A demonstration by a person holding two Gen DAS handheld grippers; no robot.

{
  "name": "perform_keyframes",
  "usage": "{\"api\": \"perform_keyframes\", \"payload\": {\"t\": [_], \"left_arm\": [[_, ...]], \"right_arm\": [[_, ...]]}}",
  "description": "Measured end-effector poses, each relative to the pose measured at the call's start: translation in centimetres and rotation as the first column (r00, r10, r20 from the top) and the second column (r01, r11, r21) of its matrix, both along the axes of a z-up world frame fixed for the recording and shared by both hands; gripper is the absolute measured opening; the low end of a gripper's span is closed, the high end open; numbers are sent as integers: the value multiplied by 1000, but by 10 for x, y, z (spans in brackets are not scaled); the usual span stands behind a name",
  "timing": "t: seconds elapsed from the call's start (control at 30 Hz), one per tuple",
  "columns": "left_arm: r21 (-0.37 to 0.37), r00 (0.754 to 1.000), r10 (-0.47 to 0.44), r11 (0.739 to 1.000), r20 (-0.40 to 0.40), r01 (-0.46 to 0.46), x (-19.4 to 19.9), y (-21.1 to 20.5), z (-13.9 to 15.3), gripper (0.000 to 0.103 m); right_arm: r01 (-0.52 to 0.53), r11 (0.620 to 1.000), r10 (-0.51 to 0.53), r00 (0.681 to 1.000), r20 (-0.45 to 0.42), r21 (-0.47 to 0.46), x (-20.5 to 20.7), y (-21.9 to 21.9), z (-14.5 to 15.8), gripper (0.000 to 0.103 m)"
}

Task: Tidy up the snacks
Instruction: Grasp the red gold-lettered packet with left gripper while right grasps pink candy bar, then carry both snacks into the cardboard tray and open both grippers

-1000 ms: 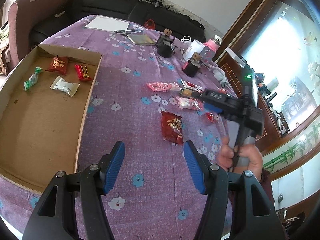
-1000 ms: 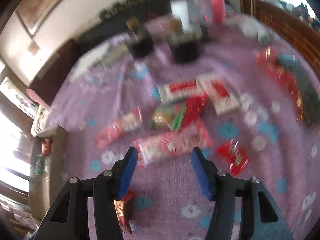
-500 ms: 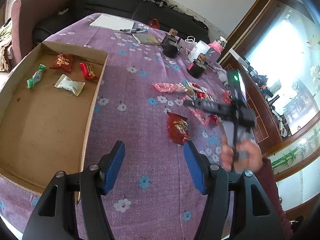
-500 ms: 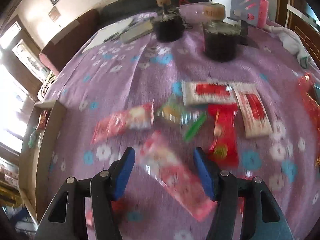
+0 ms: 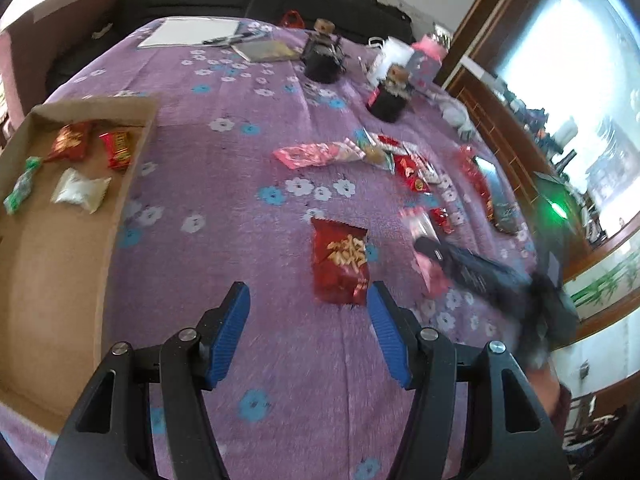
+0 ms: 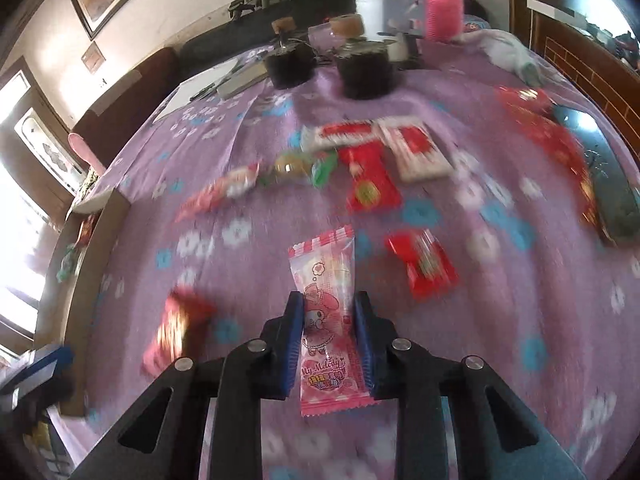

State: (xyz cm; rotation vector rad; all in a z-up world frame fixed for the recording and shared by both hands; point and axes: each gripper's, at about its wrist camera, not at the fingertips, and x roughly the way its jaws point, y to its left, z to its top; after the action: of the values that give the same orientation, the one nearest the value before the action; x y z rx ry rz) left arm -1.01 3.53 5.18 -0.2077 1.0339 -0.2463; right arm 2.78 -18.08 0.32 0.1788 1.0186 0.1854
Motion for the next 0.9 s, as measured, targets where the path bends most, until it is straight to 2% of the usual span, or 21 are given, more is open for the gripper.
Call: {"api": "perform_keyframes", "payload": {"t": [0.13, 0.23, 0.4, 0.47, 0.5, 0.53, 0.63, 0.9], "left_arm": [[77, 999, -41, 996, -3, 42, 23, -32, -19, 60], [159, 998, -61, 985, -4, 61, 36, -50, -32, 60], [248, 996, -88, 965, 9, 83, 44, -61, -47, 59], [284, 993, -113, 954, 38, 98, 41, -66, -48, 49], [291, 991, -123, 951, 47, 104, 39, -68, -47, 40], [295, 991, -130, 949, 43, 112, 38, -69, -46, 39], [271, 991, -124, 956, 39, 109, 34, -66, -44, 37], [81, 992, -82, 994, 97, 74, 1, -30, -6, 37]], "right_arm": [[-9, 1000, 8, 999, 54, 12, -13, -5, -3, 27], [-3, 999, 1, 998, 55, 47, -14, -9, -2, 28], [-3, 999, 0, 998, 59, 50, -13, -8, -2, 29], [-5, 999, 3, 998, 62, 42, -14, -8, -2, 29], [-6, 999, 4, 998, 63, 40, -14, -7, -2, 29], [-7, 999, 5, 998, 64, 37, -14, -7, -2, 29], [-6, 1000, 4, 998, 68, 25, -14, -7, -3, 27], [22, 999, -25, 996, 91, 39, -15, -12, -1, 26]]}}
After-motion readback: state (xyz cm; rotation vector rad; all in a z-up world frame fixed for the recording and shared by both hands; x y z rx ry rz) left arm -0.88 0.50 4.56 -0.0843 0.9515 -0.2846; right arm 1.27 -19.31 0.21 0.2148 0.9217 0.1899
